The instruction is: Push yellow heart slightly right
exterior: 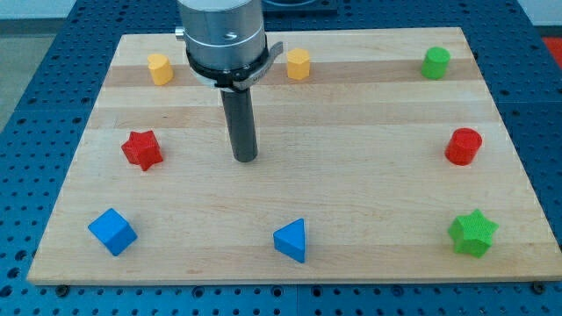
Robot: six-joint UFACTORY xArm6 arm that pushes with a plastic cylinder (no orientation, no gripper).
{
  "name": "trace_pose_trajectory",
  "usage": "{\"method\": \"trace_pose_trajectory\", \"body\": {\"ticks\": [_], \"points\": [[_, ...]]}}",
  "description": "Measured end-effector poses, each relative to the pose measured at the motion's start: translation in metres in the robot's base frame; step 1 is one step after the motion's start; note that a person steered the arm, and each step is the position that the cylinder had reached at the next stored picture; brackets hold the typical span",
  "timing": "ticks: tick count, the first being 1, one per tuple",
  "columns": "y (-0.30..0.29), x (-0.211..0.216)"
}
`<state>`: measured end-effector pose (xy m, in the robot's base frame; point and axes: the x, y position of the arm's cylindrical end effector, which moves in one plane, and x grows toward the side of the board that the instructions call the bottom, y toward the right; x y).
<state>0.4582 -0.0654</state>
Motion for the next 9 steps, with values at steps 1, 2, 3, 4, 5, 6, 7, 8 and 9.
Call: {"method": "trace_pose_trajectory", "body": {"ticks": [1,2,3,4,5,6,7,8,9], "points": [[0.000,0.000],[0.002,-0.017],[0.013,-0.071],[0.033,-0.126],[0.049,-0.137],[0.048,-0.137],[0.013,-0.137],[-0.032,-0.134],[-0.066,-0.129]]}}
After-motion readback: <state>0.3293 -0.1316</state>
